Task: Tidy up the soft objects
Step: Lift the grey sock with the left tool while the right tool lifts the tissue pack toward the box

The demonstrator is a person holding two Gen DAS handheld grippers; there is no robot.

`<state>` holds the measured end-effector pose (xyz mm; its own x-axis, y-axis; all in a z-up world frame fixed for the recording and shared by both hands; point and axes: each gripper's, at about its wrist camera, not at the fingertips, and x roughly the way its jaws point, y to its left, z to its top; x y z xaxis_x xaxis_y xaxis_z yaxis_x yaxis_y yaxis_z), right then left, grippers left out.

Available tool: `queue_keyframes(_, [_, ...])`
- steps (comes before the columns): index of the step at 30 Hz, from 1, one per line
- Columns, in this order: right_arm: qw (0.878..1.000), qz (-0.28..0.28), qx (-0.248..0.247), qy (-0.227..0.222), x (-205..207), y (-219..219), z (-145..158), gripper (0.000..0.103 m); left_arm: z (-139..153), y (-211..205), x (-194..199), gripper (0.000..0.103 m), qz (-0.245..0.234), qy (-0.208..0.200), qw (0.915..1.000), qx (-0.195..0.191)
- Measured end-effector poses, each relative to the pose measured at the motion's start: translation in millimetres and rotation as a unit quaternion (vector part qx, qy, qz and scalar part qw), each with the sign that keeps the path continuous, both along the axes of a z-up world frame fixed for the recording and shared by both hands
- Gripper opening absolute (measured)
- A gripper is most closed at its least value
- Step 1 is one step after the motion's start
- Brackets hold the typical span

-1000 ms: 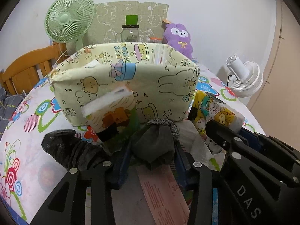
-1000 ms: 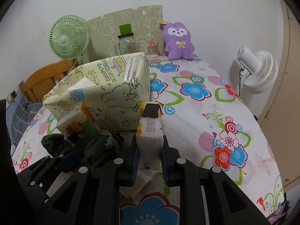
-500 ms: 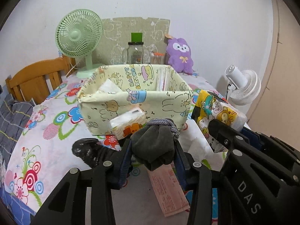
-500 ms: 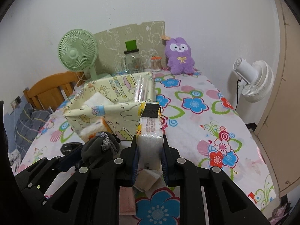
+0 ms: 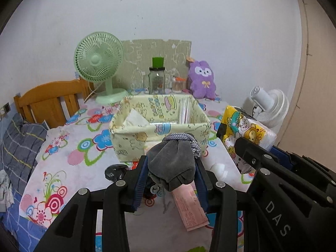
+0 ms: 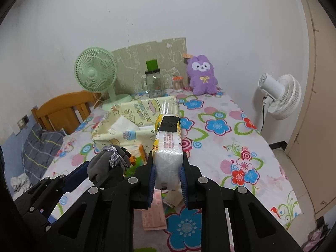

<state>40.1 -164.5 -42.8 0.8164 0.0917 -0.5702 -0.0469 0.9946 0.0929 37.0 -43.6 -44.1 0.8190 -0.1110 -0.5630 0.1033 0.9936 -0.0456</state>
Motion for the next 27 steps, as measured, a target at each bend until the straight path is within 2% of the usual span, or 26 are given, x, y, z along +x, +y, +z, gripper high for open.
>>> queue_keyframes(12, [1.000, 0.006, -0.001, -0.021, -10.8, 6.3, 31.3, 0.024, 27.8, 5.2, -7.0, 0.043, 0.007, -0.026, 0.9996, 0.003])
queue_keyframes(20, [0.999, 0.016, 0.003, -0.037, -8.2, 11.0, 51.7, 0.024, 49.0, 8.3, -5.9, 0.043, 0.015, -0.048, 0.9987, 0.009])
queue_keyframes(27, [0.999, 0.019, 0.003, -0.044, 1.5, 17.2, 61.0, 0.024, 55.6, 14.1, 3.1, 0.043, 0.016, -0.055, 0.9983, 0.009])
